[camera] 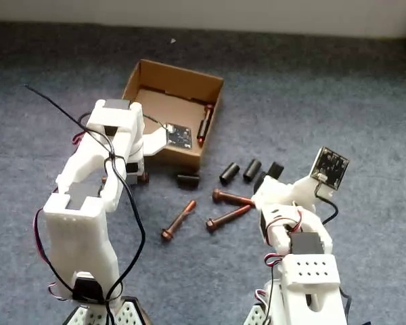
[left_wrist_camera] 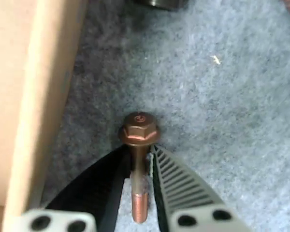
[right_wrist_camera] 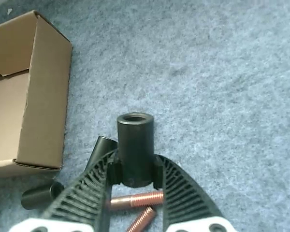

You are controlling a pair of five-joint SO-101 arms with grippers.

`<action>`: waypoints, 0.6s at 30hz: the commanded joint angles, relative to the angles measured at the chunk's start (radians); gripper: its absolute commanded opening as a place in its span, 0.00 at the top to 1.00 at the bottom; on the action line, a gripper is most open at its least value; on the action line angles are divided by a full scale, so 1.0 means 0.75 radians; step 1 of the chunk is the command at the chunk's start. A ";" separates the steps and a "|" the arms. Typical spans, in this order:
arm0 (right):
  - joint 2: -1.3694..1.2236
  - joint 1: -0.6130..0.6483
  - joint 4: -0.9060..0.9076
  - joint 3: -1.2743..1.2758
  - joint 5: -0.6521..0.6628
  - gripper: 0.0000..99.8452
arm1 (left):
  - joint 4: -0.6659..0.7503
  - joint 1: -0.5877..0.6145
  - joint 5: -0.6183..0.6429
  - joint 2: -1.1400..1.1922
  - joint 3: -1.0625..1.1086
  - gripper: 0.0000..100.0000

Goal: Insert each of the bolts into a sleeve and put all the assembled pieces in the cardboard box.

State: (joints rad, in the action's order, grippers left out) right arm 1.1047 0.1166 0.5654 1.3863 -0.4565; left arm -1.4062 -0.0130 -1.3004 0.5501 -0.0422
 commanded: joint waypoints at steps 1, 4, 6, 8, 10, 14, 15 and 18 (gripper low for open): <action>0.036 -0.007 -0.026 -0.011 0.016 0.99 | -0.155 -0.079 -0.170 -0.019 0.003 0.99; 0.036 -0.007 -0.026 -0.011 0.016 0.99 | -0.221 -0.087 -0.131 -0.114 0.015 0.99; 0.036 -0.007 -0.026 -0.009 0.016 0.99 | -0.229 -0.087 -0.049 -0.191 0.017 0.99; 0.036 -0.007 -0.026 -0.009 0.016 0.99 | -0.237 -0.087 -0.004 -0.269 0.036 0.99; 0.036 -0.007 -0.026 -0.009 0.016 0.99 | -0.237 -0.087 0.006 -0.357 0.093 0.99; 0.036 -0.007 -0.026 -0.009 0.016 0.99 | -0.225 -0.097 0.098 -0.564 0.251 0.99; 0.036 -0.007 -0.026 -0.009 0.016 0.99 | -0.223 -0.099 0.129 -0.619 0.287 0.99; 0.038 -0.005 -0.026 -0.009 0.016 0.99 | -0.102 -0.101 0.258 -0.789 0.414 0.99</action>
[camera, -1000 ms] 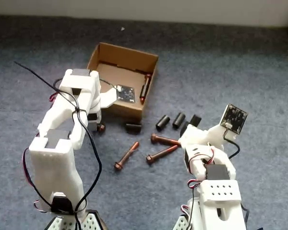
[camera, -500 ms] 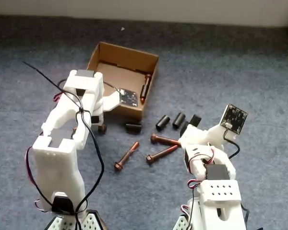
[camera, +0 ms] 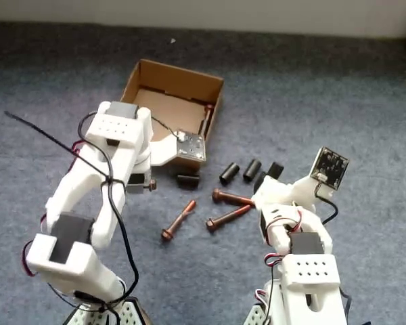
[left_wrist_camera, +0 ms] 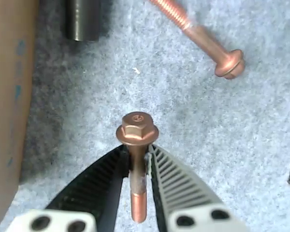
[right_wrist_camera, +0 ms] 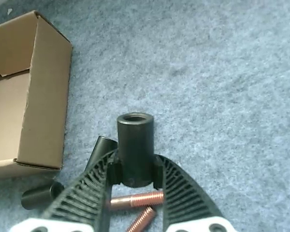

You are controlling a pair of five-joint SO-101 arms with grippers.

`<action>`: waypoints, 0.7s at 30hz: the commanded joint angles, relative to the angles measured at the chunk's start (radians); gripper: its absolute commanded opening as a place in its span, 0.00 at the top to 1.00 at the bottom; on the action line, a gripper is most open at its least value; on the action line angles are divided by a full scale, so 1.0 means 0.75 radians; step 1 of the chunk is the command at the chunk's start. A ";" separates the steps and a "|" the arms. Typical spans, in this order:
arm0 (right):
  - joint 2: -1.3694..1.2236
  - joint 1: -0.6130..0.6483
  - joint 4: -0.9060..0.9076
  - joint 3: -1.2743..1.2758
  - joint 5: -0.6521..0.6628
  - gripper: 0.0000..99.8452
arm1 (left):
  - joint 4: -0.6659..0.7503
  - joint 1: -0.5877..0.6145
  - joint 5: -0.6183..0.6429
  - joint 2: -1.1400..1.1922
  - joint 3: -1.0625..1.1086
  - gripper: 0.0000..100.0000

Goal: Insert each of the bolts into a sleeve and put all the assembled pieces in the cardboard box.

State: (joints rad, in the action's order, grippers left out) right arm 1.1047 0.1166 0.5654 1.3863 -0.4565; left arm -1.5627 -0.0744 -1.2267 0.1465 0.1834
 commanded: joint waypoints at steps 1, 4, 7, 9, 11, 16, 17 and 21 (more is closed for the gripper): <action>0.038 -0.001 -0.026 -0.009 0.016 0.99 | 0.174 -0.019 0.215 -0.308 0.165 0.99; 0.038 0.046 -0.019 -0.007 0.016 0.99 | 0.391 -0.019 0.370 -0.478 0.337 0.99; 0.038 0.073 -0.017 -0.007 0.016 0.99 | 0.581 -0.019 0.593 -0.656 0.467 0.99; 0.038 0.075 -0.017 -0.007 0.016 0.99 | 0.683 -0.011 0.753 -0.762 0.523 0.99; 0.038 0.075 -0.017 -0.007 0.016 0.99 | 0.745 -0.013 0.869 -0.848 0.557 0.99; 0.085 0.114 -0.017 -0.005 0.143 0.99 | 0.771 -0.052 1.101 -0.975 0.564 0.99; 0.124 0.140 -0.005 0.009 0.180 0.99 | 0.771 -0.064 1.146 -0.993 0.564 0.99; 0.365 0.234 0.042 0.109 0.192 0.99 | 0.794 -0.144 1.303 -1.055 0.568 0.99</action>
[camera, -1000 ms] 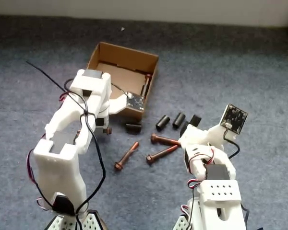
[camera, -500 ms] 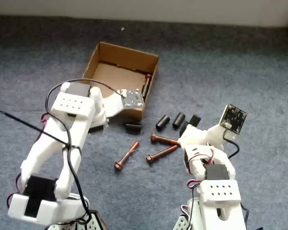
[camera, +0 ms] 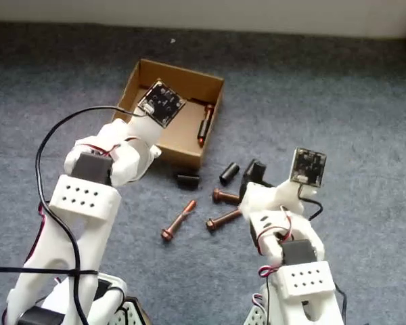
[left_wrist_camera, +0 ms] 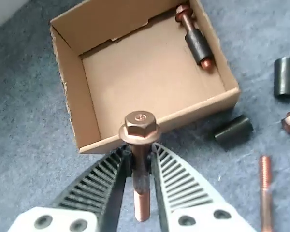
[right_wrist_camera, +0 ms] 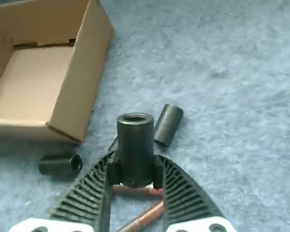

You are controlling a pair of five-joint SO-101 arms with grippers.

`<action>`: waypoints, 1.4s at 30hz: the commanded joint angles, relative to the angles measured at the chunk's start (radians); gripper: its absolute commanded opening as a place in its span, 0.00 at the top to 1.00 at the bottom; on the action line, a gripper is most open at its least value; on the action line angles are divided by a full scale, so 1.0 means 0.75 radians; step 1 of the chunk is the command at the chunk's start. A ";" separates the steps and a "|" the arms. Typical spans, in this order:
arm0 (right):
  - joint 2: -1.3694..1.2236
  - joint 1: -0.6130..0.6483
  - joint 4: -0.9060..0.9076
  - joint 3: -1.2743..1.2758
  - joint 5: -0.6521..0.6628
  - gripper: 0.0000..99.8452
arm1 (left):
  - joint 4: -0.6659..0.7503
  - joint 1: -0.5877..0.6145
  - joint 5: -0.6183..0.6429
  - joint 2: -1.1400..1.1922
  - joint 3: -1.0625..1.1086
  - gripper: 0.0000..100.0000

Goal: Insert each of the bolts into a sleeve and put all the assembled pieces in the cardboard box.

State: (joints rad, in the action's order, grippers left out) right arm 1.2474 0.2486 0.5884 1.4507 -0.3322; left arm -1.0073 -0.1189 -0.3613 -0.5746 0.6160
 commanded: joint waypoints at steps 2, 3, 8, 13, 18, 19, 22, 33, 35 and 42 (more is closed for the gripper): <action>0.316 0.073 0.011 0.103 0.029 0.99 | 0.059 -0.134 0.207 -0.130 -0.007 0.99; 0.386 0.075 0.011 0.140 0.035 0.99 | 0.059 -0.154 0.233 -0.154 -0.005 0.99; 0.701 0.140 0.044 0.316 0.192 1.00 | 0.065 -0.255 0.336 -0.326 0.038 0.99; 0.770 0.271 0.159 0.367 0.203 1.00 | 0.160 -0.287 0.393 -0.500 0.171 0.99; 0.762 0.382 0.161 0.371 0.209 1.00 | 0.272 -0.289 0.468 -0.701 0.351 0.99; 0.762 0.410 0.161 0.371 0.209 1.00 | 0.295 -0.289 0.487 -0.744 0.388 0.99; 0.762 0.500 0.159 0.373 0.209 1.00 | 0.356 -0.289 0.501 -0.870 0.490 0.99; 0.762 0.676 0.001 0.382 0.211 1.00 | 0.393 -0.416 0.599 -1.282 0.635 0.99; 0.762 0.676 -0.017 0.382 0.211 1.00 | 0.393 -0.484 0.599 -1.337 0.672 0.99; 0.762 0.676 -0.038 0.379 0.211 1.00 | 0.393 -0.564 0.599 -1.435 0.717 0.99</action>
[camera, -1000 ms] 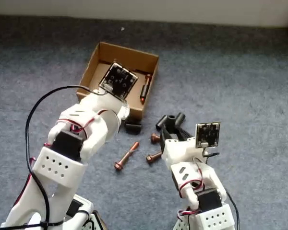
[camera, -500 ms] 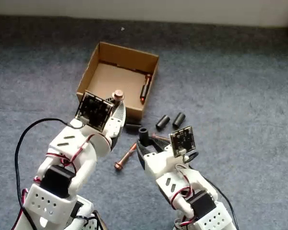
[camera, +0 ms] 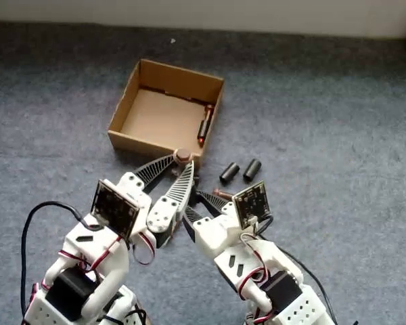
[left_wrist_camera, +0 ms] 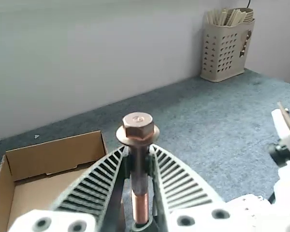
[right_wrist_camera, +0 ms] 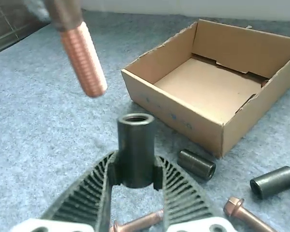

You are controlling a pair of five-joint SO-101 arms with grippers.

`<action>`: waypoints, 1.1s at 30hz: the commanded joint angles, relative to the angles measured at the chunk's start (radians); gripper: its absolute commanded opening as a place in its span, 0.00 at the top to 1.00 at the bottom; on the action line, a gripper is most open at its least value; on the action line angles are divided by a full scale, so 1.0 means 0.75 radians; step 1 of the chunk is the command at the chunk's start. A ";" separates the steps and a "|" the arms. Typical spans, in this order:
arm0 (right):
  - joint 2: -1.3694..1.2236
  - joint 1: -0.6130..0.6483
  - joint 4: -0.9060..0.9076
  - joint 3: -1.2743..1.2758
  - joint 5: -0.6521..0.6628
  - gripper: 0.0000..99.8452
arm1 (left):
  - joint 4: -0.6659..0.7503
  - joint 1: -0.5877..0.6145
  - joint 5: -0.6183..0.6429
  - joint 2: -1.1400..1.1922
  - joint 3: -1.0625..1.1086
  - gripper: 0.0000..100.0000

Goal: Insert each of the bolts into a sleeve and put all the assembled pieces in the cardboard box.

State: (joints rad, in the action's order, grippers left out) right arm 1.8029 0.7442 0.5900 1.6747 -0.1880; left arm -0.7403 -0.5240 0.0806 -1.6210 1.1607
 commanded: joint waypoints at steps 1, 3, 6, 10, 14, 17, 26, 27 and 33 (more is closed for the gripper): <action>0.021 0.017 -0.040 0.079 0.018 1.00 | 0.037 -0.024 0.010 -0.040 -0.009 0.99; 0.021 0.017 -0.044 0.073 0.018 1.00 | 0.037 -0.024 0.012 -0.038 -0.007 0.99; 0.021 0.017 -0.081 0.071 0.018 1.00 | 0.037 -0.024 0.016 -0.038 -0.007 0.99; 0.024 0.019 -0.126 0.071 0.018 1.00 | 0.037 -0.024 0.016 -0.038 -0.007 0.99; 0.024 0.109 -0.177 0.069 0.018 1.00 | 0.041 -0.024 0.016 -0.050 -0.011 0.99; 0.024 0.167 -0.253 0.071 0.053 1.00 | 0.045 0.003 0.016 -0.050 -0.036 0.99; 0.024 0.167 -0.570 0.083 0.299 1.00 | 0.037 0.124 0.133 -0.050 -0.144 0.99; 0.024 0.167 -0.570 0.083 0.299 1.00 | 0.037 0.122 0.133 -0.050 -0.144 0.99; 0.017 0.165 -0.564 0.144 0.299 1.00 | 0.037 0.120 0.133 -0.052 -0.199 0.99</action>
State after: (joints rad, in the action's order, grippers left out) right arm 1.8029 0.8638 0.1910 1.6747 0.0222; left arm -0.7357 -0.4427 0.1680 -1.6502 1.0948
